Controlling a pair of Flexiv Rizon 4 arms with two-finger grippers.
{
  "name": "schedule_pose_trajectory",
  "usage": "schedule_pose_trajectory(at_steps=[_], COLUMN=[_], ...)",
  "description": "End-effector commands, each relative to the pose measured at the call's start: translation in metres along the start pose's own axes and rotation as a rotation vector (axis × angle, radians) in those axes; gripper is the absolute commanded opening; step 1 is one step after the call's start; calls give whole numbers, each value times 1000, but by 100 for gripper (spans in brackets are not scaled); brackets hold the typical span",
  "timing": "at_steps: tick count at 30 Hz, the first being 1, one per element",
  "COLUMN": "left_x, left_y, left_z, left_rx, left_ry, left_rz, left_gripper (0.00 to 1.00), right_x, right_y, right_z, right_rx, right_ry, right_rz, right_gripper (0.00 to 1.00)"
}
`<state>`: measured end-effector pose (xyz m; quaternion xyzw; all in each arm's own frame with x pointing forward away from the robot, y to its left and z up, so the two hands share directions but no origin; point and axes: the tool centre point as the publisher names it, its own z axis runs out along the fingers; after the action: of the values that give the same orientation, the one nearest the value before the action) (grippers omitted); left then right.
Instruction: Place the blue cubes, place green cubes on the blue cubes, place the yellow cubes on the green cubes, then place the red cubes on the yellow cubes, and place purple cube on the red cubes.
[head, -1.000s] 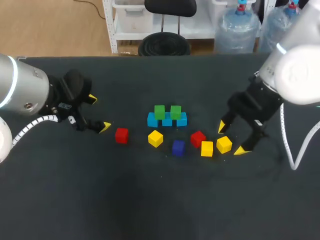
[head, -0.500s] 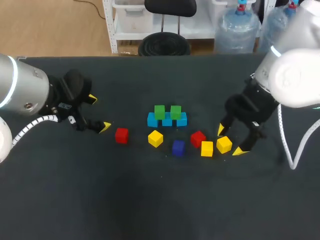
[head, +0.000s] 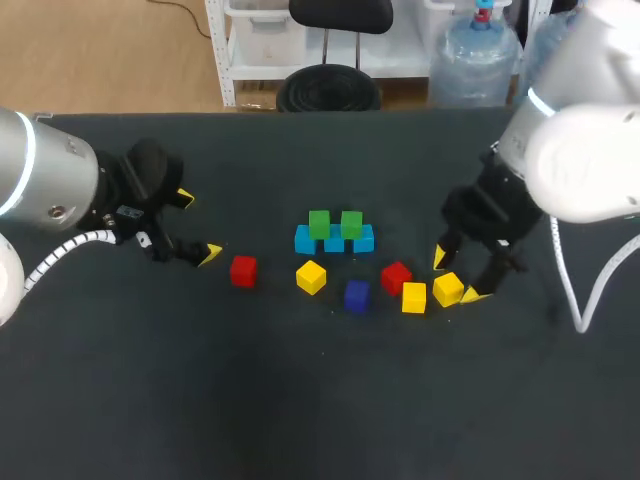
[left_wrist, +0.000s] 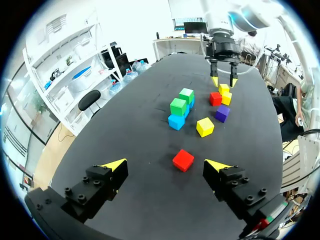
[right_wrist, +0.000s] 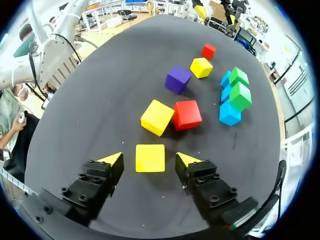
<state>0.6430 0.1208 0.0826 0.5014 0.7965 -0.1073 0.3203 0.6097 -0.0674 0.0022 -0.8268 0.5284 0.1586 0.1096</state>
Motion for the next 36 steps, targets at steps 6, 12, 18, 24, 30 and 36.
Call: schedule_pose_trajectory(at_steps=[6, 12, 18, 24, 30, 36], left_x=[1, 1, 1, 1, 1, 1], left_y=[0, 0, 0, 0, 0, 0], left_z=[0, 0, 0, 0, 0, 0], left_rx=[1, 1, 1, 1, 1, 1], left_ry=[-4, -4, -4, -4, -4, -4], left_rz=[1, 1, 1, 1, 1, 1], left_gripper=[100, 100, 100, 100, 100, 100], right_x=[-7, -7, -6, -3, 1, 3], right_y=[4, 4, 2, 0, -1, -1], right_z=[4, 5, 5, 3, 2, 2], right_rx=[9, 9, 11, 12, 14, 14], right_ry=[52, 60, 58, 60, 63, 65], right_rz=[-1, 3, 7, 7, 12, 19], right_gripper=[58, 61, 59, 56, 53, 51])
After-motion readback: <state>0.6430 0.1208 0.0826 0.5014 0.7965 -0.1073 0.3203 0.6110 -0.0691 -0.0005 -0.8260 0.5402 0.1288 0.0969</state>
